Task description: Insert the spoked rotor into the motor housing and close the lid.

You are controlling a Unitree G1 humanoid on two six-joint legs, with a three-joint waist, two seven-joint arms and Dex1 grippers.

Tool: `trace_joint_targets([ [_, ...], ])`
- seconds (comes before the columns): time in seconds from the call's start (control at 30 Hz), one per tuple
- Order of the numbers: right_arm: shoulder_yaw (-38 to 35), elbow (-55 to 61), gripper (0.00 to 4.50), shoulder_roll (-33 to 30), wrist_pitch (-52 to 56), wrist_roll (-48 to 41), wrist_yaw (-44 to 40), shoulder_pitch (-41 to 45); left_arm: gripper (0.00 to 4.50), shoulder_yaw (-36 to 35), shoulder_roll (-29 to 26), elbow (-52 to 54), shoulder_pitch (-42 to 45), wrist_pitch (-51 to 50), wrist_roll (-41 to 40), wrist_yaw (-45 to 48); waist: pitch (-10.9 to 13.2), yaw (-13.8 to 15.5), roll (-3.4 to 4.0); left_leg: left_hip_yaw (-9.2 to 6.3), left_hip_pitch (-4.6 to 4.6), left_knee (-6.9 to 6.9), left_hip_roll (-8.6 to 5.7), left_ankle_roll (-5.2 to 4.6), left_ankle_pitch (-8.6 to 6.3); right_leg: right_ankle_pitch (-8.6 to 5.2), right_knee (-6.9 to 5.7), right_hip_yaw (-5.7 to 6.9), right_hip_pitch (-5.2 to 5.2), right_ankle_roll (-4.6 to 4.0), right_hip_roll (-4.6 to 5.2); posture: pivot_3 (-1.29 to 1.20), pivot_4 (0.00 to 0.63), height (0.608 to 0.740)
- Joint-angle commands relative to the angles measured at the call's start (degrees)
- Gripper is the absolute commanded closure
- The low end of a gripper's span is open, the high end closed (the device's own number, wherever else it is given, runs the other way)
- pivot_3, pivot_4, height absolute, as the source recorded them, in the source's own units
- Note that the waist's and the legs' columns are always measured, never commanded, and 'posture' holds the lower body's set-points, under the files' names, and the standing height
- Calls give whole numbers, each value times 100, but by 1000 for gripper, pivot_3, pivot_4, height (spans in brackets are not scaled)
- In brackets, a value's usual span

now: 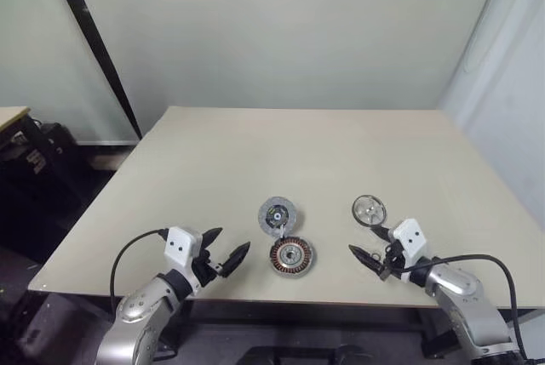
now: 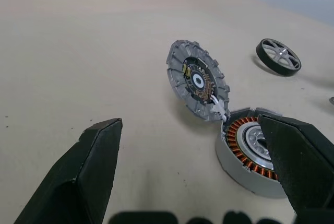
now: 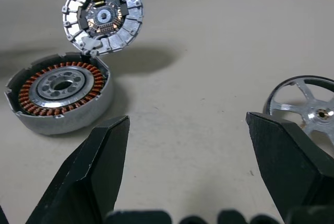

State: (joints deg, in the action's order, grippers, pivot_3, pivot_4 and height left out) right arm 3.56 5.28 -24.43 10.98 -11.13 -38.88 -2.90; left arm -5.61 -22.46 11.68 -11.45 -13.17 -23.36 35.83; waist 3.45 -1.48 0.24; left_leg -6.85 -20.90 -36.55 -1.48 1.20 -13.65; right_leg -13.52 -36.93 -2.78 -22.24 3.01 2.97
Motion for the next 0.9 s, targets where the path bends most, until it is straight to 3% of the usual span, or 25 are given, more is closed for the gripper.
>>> trace_joint_targets([
  [0.03, -5, 217, 615, 2, -17, -35, 7, 148, 51, -95, -7, 257, 20, 43, -90, 15, 0, 0, 0, 0, 0, 0, 0, 0, 0, 0, 0, 0, 0, 0, 0, 0, 0, 740],
  [0.9, -429, 1082, 615, 50, 1149, -281, 746, -312, 51, 663, -228, 560, -191, -495, -254, 1016, 3, -4, -3, 0, -12, -2, 2, 2, -2, 0, 3, 0, -10, -1, 0, 0, 0, 740],
])
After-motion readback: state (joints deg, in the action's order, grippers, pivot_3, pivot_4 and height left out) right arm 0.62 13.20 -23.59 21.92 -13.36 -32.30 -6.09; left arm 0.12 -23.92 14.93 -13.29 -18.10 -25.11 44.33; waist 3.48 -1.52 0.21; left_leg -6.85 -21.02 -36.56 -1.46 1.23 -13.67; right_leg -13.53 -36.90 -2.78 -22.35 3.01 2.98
